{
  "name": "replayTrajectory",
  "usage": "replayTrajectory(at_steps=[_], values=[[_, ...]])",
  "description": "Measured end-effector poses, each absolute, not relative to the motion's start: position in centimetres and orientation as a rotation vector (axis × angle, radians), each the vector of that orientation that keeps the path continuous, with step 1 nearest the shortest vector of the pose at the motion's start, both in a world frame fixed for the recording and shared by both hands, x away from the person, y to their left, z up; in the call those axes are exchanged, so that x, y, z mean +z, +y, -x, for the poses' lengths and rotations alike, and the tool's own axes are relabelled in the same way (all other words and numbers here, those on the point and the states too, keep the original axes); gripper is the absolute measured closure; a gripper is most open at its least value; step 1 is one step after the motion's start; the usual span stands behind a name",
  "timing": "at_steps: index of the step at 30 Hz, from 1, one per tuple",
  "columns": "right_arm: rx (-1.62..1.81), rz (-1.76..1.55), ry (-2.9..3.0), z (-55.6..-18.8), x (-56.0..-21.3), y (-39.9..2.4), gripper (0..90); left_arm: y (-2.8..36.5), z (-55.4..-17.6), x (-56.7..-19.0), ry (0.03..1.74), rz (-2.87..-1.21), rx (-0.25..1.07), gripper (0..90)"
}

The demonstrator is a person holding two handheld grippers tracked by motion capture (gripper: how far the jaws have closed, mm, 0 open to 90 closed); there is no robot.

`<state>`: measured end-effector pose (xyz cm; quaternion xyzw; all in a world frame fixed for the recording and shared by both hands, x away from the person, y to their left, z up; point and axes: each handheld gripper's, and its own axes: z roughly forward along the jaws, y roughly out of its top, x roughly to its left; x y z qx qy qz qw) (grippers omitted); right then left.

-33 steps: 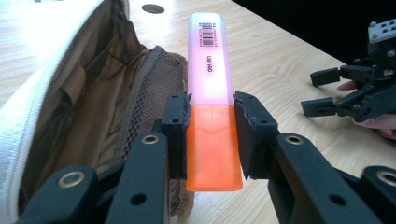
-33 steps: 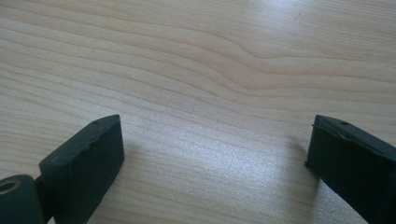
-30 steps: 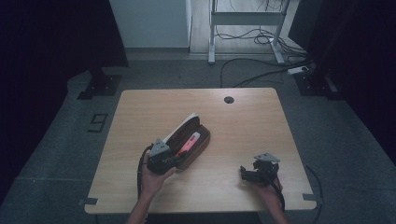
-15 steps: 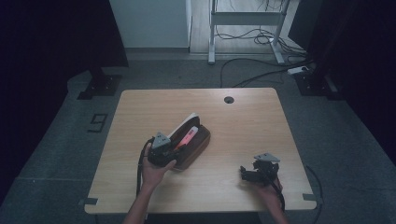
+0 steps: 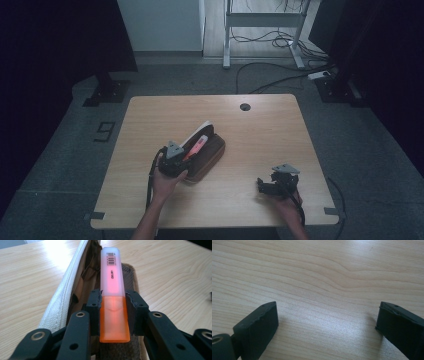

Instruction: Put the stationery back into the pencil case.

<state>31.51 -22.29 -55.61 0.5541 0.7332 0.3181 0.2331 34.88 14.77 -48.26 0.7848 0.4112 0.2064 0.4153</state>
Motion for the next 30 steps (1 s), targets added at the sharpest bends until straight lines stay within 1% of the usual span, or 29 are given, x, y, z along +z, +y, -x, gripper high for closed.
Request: replayTrajectory(at_steps=[7,8,10,19,26,27,28,30], values=[[0.874,-1.522,2.014,-31.5,-55.6,-22.3,3.5,14.6,-35.1,-49.0,1.044,-2.007,0.553,66.7],[0.874,-1.522,2.014,-31.5,-55.6,-22.3,3.5,14.4,-35.0,-49.2,1.041,-2.019,0.574,61.1],[0.874,-1.522,2.014,-31.5,-55.6,-22.3,3.5,14.3,-34.8,-49.1,1.035,-2.017,0.594,57.7],[0.874,-1.522,2.014,-31.5,-55.6,-22.3,3.5,14.6,-33.5,-48.3,1.028,-1.975,0.601,52.5],[0.874,-1.522,2.014,-31.5,-55.6,-22.3,3.5,15.4,-32.1,-47.8,1.014,-1.945,0.551,50.8],[0.874,-1.522,2.014,-31.5,-55.6,-22.3,3.5,15.8,-31.7,-47.8,1.014,-1.935,0.516,50.8],[0.874,-1.522,2.014,-31.5,-55.6,-22.3,3.5,16.2,-31.3,-47.9,1.007,-1.932,0.49,49.0],[0.874,-1.522,2.014,-31.5,-55.6,-22.3,3.5,16.6,-30.8,-48.0,1.008,-1.921,0.464,48.1]])
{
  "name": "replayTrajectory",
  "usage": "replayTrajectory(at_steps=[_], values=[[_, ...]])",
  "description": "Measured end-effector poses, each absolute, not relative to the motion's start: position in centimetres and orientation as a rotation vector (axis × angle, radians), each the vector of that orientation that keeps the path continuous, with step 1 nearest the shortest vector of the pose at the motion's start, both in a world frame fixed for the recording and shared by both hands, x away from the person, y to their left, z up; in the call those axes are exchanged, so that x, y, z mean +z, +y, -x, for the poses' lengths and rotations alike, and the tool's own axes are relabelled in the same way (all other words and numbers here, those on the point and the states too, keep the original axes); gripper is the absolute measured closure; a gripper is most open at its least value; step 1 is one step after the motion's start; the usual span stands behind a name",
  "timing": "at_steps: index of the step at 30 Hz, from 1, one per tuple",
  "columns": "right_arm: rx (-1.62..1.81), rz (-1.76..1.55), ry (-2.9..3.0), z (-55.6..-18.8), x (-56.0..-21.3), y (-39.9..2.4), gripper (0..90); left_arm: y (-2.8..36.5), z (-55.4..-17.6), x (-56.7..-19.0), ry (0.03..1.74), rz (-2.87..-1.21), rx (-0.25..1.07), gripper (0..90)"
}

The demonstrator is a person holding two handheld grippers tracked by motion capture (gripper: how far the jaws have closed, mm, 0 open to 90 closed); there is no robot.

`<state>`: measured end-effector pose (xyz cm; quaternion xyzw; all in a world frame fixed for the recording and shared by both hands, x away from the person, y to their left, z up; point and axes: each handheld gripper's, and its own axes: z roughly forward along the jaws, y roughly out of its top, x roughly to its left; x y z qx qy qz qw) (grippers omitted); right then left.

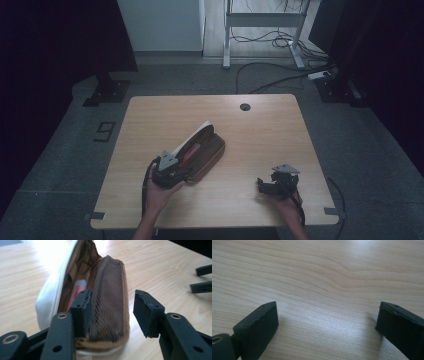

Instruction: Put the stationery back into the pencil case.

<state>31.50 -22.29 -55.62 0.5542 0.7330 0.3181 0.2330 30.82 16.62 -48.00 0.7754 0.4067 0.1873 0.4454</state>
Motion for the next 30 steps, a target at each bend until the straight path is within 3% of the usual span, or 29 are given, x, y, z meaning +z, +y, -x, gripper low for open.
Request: replayTrajectory(at_steps=[10,30], values=[[0.874,-1.522,2.014,-31.5,-55.6,-22.3,3.5,18.6,-28.5,-49.0,1.025,-1.875,0.39,42.8],[0.873,-1.524,2.013,-31.7,-55.6,-22.3,3.9,23.4,-26.4,-52.3,1.169,-1.842,0.375,41.0]])
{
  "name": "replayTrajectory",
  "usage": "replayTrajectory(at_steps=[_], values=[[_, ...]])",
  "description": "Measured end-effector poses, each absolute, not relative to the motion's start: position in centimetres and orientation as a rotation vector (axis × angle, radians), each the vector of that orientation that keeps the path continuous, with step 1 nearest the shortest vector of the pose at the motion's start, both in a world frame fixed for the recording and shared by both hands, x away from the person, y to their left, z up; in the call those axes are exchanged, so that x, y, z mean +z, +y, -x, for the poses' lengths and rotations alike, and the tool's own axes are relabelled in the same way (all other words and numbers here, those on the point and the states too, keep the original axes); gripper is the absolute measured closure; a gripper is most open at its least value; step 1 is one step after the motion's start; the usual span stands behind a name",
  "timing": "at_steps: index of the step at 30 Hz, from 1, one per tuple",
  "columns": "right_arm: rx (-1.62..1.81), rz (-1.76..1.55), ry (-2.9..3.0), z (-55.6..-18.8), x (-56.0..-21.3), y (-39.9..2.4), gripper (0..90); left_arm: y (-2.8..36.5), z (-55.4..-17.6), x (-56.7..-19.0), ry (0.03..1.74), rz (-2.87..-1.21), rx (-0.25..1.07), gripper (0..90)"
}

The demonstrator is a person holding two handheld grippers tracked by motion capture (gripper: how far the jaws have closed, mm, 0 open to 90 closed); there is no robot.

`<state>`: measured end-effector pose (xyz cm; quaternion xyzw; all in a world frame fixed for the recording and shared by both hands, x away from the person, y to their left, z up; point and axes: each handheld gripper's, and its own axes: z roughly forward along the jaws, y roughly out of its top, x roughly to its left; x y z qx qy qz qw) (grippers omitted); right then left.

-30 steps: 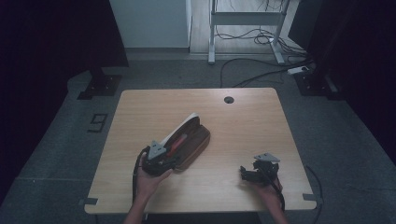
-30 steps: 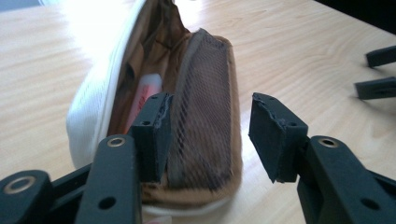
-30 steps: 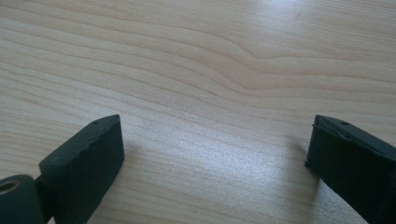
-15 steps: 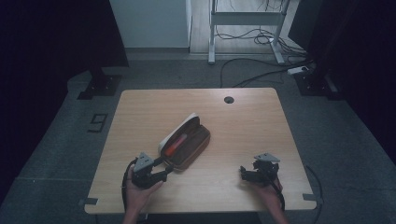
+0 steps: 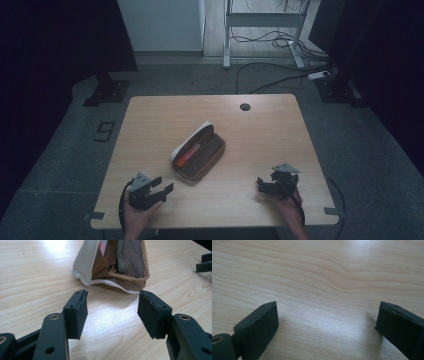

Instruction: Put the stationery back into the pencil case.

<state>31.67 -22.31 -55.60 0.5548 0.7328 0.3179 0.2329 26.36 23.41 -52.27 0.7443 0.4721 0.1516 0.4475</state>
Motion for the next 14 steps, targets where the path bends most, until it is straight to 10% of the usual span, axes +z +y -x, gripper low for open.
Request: replayTrajectory(at_steps=[14], values=[[0.873,-1.529,2.001,-31.77,-55.6,-22.27,4.8,23.45,-26.38,-52.78,1.165,-1.856,0.365,40.8]])
